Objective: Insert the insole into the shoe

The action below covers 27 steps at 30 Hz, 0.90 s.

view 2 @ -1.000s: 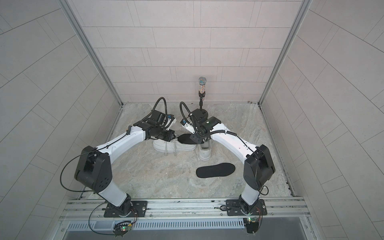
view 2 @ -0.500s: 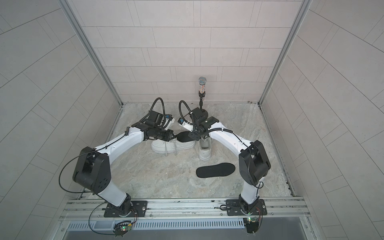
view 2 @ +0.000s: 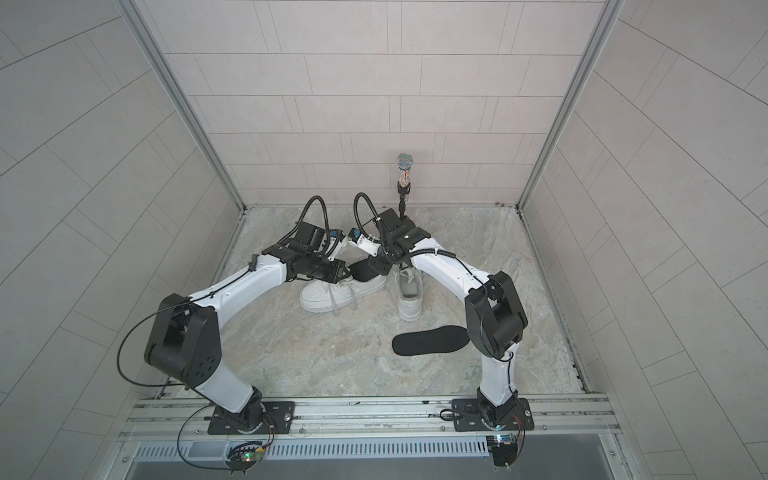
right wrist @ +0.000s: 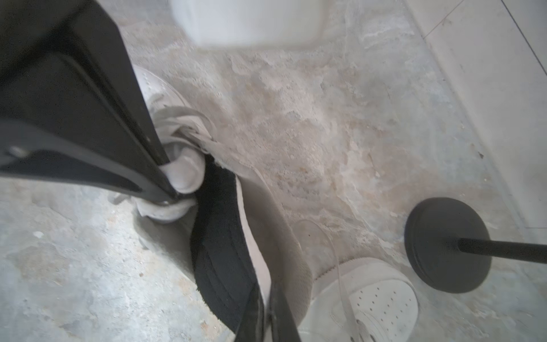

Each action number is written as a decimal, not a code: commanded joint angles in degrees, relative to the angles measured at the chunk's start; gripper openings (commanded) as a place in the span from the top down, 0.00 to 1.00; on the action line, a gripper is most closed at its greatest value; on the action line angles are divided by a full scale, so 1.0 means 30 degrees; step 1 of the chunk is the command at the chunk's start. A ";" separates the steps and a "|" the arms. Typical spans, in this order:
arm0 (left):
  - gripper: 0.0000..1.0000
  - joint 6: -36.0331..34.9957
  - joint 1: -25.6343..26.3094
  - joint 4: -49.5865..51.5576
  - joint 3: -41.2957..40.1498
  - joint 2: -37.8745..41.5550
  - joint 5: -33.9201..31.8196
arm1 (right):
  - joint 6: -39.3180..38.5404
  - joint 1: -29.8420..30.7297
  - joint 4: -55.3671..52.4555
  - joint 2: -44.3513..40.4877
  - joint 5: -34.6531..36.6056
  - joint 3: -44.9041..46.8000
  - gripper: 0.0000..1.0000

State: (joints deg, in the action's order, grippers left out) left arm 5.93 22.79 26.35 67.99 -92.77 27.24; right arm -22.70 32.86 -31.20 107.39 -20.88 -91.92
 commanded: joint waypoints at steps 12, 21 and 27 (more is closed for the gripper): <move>1.00 -0.0705 0.0149 -0.0978 -0.0478 0.1506 -0.0885 | 0.2122 0.0226 -0.4486 0.3235 -0.0737 -0.4495 0.98; 1.00 -0.1572 0.0080 -0.0571 -0.0580 0.2154 -0.1016 | 0.1902 -0.0169 -1.0702 0.2697 0.1131 -0.6188 1.00; 1.00 -0.1629 0.0106 -0.0514 -0.0497 0.2057 -0.1794 | 0.4860 -0.0558 -1.3467 0.2612 -0.1224 -0.7884 1.00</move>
State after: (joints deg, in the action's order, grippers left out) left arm 2.85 23.00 26.39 65.87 -89.12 22.63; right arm -13.23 32.36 -63.75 116.18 -21.45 -113.34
